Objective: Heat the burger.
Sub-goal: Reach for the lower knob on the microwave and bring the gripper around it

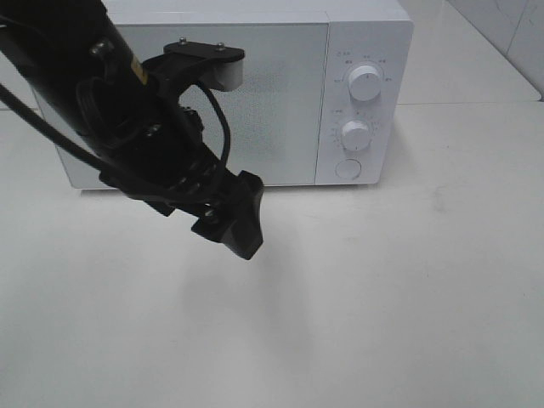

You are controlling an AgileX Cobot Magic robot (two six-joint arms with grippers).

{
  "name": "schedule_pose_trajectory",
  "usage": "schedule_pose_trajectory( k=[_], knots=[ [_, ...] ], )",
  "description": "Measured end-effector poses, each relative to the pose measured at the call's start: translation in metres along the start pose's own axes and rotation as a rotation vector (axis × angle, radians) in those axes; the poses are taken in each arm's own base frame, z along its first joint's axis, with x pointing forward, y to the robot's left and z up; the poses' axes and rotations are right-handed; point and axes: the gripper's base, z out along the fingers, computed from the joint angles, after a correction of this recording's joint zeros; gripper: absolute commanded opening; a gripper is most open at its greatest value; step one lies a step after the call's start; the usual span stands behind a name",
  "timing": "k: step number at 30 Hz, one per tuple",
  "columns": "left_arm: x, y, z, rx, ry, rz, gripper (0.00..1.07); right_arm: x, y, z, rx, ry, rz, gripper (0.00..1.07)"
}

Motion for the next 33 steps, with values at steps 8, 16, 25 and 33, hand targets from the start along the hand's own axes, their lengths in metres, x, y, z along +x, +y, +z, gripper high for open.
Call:
schedule_pose_trajectory(
  k=[8,16,25,33],
  knots=[
    [0.014,0.046,-0.029,-0.05,0.061,-0.167,1.01,0.0,0.0,0.0,0.0,0.0,0.0,0.73],
    [0.04,0.086,-0.086,-0.098,0.0,-0.341,1.01,0.0,0.0,0.0,0.0,0.0,0.0,0.73],
    [0.118,0.106,-0.13,-0.19,-0.105,-0.558,1.01,0.0,0.0,0.0,0.0,0.0,0.0,0.73],
    [0.17,0.094,-0.142,-0.285,-0.15,-0.627,1.01,0.0,0.0,0.0,0.0,0.0,0.0,0.73]
  ],
)
